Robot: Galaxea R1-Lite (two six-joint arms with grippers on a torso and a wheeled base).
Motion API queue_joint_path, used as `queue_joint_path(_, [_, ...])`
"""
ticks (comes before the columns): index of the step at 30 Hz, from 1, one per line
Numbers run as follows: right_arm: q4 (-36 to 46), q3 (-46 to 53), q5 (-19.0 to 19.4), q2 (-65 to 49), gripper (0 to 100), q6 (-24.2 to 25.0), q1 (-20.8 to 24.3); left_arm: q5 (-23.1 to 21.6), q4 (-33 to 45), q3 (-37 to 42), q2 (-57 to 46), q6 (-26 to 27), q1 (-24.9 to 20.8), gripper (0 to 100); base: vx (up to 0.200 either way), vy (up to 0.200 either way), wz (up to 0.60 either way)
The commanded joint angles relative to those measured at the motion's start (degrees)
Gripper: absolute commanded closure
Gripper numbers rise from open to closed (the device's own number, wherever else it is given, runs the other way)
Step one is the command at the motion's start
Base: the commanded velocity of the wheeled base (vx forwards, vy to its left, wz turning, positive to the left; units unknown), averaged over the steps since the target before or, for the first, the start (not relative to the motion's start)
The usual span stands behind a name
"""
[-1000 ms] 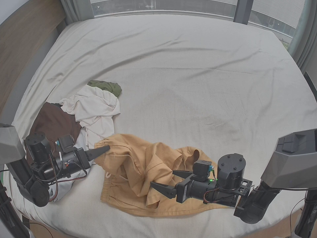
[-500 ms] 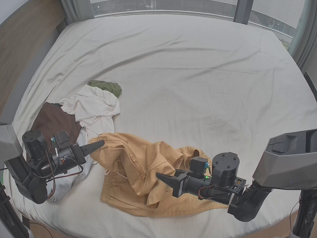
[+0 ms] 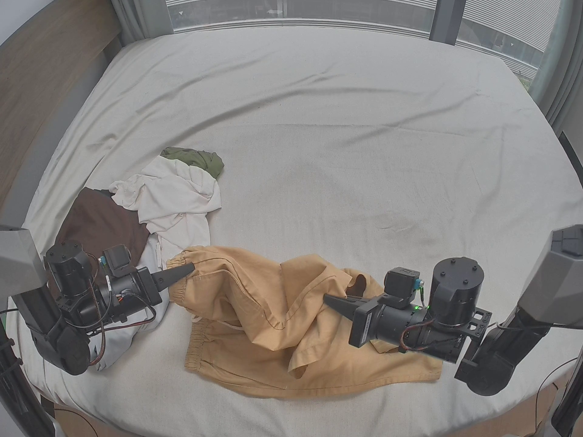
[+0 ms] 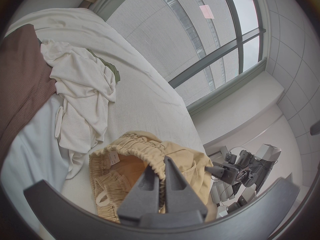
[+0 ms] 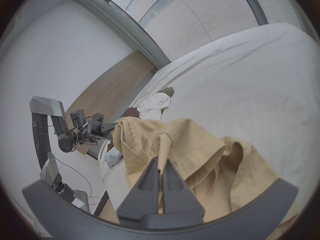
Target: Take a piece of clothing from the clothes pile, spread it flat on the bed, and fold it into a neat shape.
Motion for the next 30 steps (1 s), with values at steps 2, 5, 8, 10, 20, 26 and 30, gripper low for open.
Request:
queue_joint_path(2, [1.4,-3.4,0.0,1.9,100,-1.4,0.8,0.0,-0.1,-0.1,0.0,0.1,0.1,100,0.000,0.000,0.00])
queue_joint_path(5, [0.9,-6.5,0.4,6.3,100,-2.0,2.0,0.0,-0.1,0.0,-0.2,0.1,0.1,100,0.000,0.000,0.00])
queue_joint_path(8, [1.7,-10.1,0.5,9.9,100,-2.0,3.2,0.1,-0.1,0.1,0.1,0.2,0.0,100,0.000,0.000,0.00])
queue_joint_path(10, [2.6,-12.1,0.5,11.8,100,-2.0,3.8,0.1,-0.1,0.1,0.3,0.2,0.0,100,0.000,0.000,0.00])
queue_joint_path(20, [4.4,-17.4,2.1,13.8,0,-1.1,6.0,0.2,-0.1,0.1,0.4,0.2,0.0,100,0.000,0.000,0.00])
queue_joint_path(26, [1.0,-14.1,1.5,12.2,0,2.1,6.3,0.2,-0.1,0.1,0.4,0.2,0.0,100,0.000,0.000,0.00])
queue_joint_path(30, [1.5,-10.3,0.1,8.7,0,2.2,5.4,0.2,0.0,0.1,0.8,0.2,0.0,100,0.000,0.000,0.00])
